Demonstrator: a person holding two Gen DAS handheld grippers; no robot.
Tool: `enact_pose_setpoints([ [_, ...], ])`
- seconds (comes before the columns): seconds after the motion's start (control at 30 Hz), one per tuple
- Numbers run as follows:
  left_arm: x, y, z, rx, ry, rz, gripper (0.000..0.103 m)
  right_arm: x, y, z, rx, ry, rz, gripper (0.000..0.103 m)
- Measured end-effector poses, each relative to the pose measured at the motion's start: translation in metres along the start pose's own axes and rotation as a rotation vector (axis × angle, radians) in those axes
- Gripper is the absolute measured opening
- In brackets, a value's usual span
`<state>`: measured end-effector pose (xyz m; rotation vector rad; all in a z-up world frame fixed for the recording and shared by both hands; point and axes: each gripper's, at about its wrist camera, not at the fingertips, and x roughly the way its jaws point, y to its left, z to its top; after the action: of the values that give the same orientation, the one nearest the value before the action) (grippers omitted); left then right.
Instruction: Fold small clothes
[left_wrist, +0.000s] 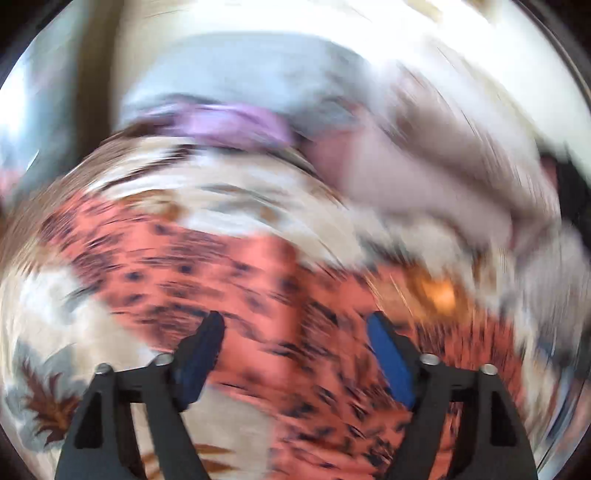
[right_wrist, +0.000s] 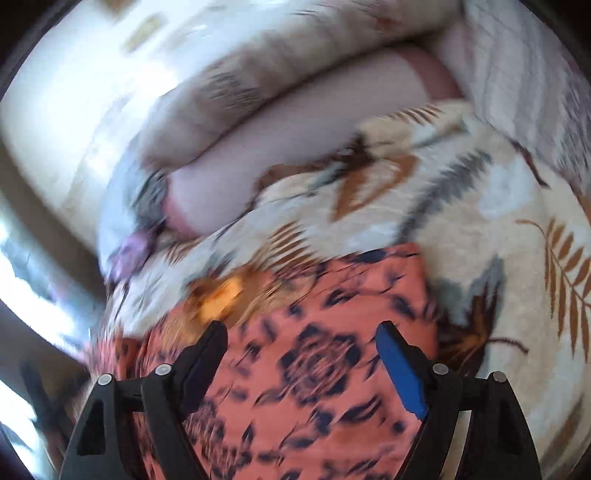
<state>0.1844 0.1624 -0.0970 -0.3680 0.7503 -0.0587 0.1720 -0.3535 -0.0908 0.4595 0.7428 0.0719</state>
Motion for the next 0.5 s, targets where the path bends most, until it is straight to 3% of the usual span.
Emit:
enact_pose_setpoints([
  [0.07,0.008,0.070,0.009,-0.269,0.022,-0.040,0.082,0.000,0.017,-0.032,-0.066,0.014,-0.020,0.086],
  [0.13,0.026,0.130,0.009,-0.520,0.060,-0.084,0.081,0.016,0.016,-0.061,-0.091,0.094,-0.033,0.087],
  [0.17,0.032,0.155,0.008,-0.618,0.059,-0.085,0.081,0.029,0.011,-0.076,-0.086,0.144,-0.068,0.087],
  [0.2,0.038,0.180,0.009,-0.695,0.040,-0.071,0.081,0.032,0.008,-0.090,-0.101,0.127,-0.085,0.087],
  [0.23,0.039,0.193,0.012,-0.724,0.021,-0.059,0.081,0.028,0.012,-0.098,-0.135,0.087,-0.087,0.088],
  [0.33,0.042,0.225,0.028,-0.776,-0.048,-0.055,0.081,0.032,0.014,-0.091,-0.141,0.112,-0.094,0.093],
  [0.5,0.074,0.246,0.043,-0.787,-0.018,-0.052,0.076,0.043,0.025,-0.097,-0.193,0.128,-0.121,0.099],
])
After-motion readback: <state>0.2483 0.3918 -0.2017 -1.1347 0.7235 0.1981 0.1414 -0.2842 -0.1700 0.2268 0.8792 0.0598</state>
